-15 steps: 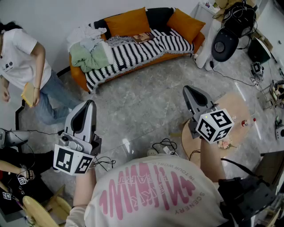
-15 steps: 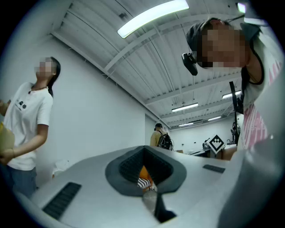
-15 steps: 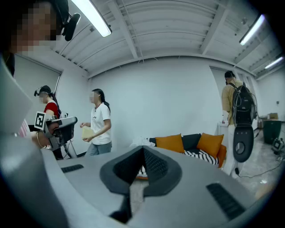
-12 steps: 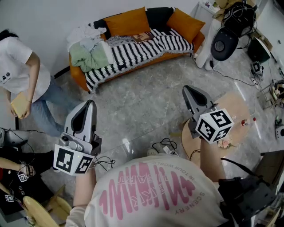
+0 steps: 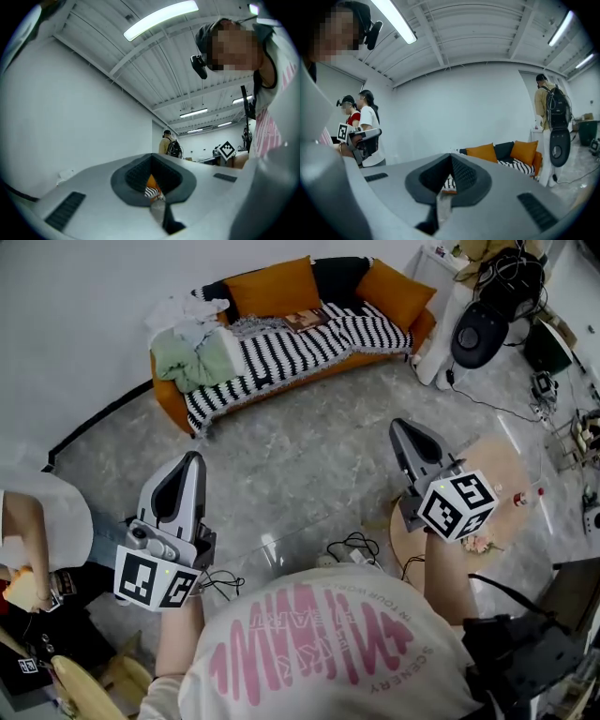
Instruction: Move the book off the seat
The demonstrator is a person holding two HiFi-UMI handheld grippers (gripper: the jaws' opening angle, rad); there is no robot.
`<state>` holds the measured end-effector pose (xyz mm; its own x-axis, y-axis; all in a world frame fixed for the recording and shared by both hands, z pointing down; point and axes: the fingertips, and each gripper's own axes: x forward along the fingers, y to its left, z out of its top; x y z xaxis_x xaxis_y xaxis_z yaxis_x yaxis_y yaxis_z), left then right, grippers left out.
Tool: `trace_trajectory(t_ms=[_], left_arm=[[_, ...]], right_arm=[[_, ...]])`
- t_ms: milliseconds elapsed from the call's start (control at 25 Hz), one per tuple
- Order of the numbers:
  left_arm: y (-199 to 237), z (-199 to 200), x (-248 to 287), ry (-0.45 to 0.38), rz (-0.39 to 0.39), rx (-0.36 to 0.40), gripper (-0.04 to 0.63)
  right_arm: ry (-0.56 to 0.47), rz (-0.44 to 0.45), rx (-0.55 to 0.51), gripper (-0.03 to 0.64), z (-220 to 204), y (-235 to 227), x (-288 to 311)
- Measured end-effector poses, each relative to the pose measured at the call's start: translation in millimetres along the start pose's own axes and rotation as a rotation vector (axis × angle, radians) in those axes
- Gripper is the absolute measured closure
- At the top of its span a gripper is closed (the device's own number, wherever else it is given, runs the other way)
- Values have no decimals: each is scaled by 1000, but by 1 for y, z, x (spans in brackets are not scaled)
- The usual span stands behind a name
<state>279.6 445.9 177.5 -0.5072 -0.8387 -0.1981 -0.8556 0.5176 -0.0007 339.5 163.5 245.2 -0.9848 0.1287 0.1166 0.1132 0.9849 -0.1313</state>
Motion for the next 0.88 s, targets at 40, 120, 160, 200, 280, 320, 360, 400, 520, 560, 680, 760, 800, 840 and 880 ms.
trace_trajectory(t_ms=[40,120,160,200,280,320,360,400,520,560,680,760,800,840,880], left_arm=[[3,-1,-1,7,-8,2,588],[6,-2,-3,20,-33,14,588],[8,-2,-3,21,-48,22,588],[11,-2,-3,20,-60,28,588],[17,-5,-2,23,-65,33,588],[20,-8,-2,31,-60,34,588],[24,-13,-1,42,-53,36,588],[27,-18,2,53,-44,38,588],[46,-23,17,62,-13,29,588],[52,-23,24,57,-7,18,588],[60,-27,42,48,2,2,588],[68,-29,58,52,14,24,588],[74,-28,69,52,24,33,588],[82,-28,81,50,34,33,588],[88,-28,94,50,42,25,588]], right_arm=[[-7,2,18,611,0,2,3],[-12,-4,35,611,-3,5,9],[-9,-12,28,611,-4,5,12],[-2,-25,15,611,-5,4,16],[14,-51,-11,611,-8,-1,23],[17,-57,-12,611,-9,-4,25],[16,-58,-3,611,-9,-6,27],[11,-56,11,611,-9,-9,30],[11,-43,39,611,-6,-21,53],[15,-42,33,611,-5,-25,63],[29,-40,-18,611,-3,-38,85],[47,-26,-60,611,-2,-47,101],[58,-22,-77,611,1,-53,111],[68,-22,-89,611,4,-62,122],[74,-23,-92,611,8,-72,132]])
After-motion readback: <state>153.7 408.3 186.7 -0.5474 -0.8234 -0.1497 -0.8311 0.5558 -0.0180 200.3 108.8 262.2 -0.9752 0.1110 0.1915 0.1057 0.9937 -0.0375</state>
